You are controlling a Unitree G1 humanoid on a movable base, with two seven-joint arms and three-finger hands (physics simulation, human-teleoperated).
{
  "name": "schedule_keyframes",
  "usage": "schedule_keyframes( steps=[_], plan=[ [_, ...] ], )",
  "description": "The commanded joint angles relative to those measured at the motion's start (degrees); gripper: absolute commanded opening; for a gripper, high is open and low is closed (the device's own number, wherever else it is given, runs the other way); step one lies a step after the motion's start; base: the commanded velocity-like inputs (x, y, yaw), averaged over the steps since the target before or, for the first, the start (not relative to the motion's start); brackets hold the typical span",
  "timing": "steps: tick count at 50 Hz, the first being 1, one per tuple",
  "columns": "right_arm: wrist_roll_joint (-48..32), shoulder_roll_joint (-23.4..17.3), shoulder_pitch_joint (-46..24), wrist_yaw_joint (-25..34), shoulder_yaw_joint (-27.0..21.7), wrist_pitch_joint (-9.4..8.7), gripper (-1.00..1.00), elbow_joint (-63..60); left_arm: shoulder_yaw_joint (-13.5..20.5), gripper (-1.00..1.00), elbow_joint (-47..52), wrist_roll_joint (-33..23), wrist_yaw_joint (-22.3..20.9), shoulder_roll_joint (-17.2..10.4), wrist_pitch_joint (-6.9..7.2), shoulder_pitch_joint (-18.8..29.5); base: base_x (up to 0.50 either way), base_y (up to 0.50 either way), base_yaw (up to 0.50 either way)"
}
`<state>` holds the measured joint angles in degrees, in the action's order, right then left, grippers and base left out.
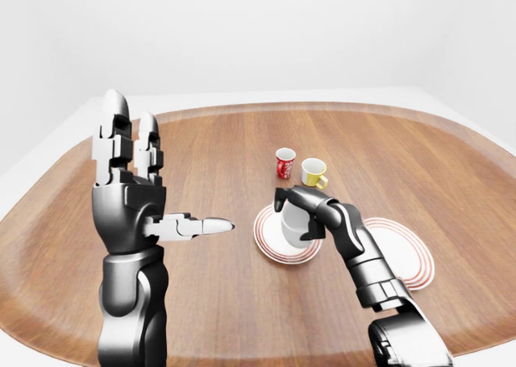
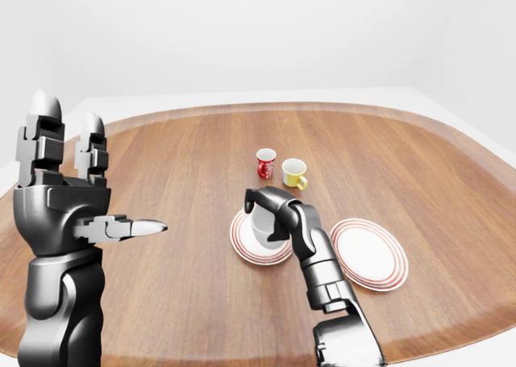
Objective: Put the white mug on the left plate.
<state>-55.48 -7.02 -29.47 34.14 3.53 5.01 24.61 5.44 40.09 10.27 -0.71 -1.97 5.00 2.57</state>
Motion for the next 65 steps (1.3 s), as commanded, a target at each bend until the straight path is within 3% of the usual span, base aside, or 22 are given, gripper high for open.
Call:
schedule_keyframes(
  steps=[1, 15, 21, 46, 65],
  plan=[
    [3.22, -0.76, -11.56, -5.78, 0.08, -0.01, -1.0, 18.2, 0.09, 1.0, 0.06, 0.12, 0.11, -0.07, 0.0, 0.19, 0.0, 0.0, 0.0],
    [3.78, -0.17, -22.51, -18.69, 0.74, -0.01, -1.0, 42.47, 0.19, 1.0, -0.03, 0.2, 0.02, -0.12, 0.0, 0.14, 0.0, 0.0, 0.0],
    [4.18, 0.6, -24.73, -20.48, 0.92, -0.01, -1.0, 46.19, 0.47, 1.0, 0.11, 0.46, 0.07, -0.21, 0.0, 0.39, 0.0, 0.0, 0.0],
    [1.48, 2.79, -27.73, -25.34, 1.05, -0.01, -1.0, 50.77, 0.53, 1.0, -0.03, 0.6, 0.12, -0.23, 0.0, 0.36, 0.0, 0.0, 0.0],
    [5.98, 4.48, -27.43, -28.19, -0.87, -0.01, -1.0, 51.41, 0.64, 1.0, 0.13, 0.83, 0.22, -0.28, 0.0, 0.56, 0.0, 0.0, 0.0]
  ],
)
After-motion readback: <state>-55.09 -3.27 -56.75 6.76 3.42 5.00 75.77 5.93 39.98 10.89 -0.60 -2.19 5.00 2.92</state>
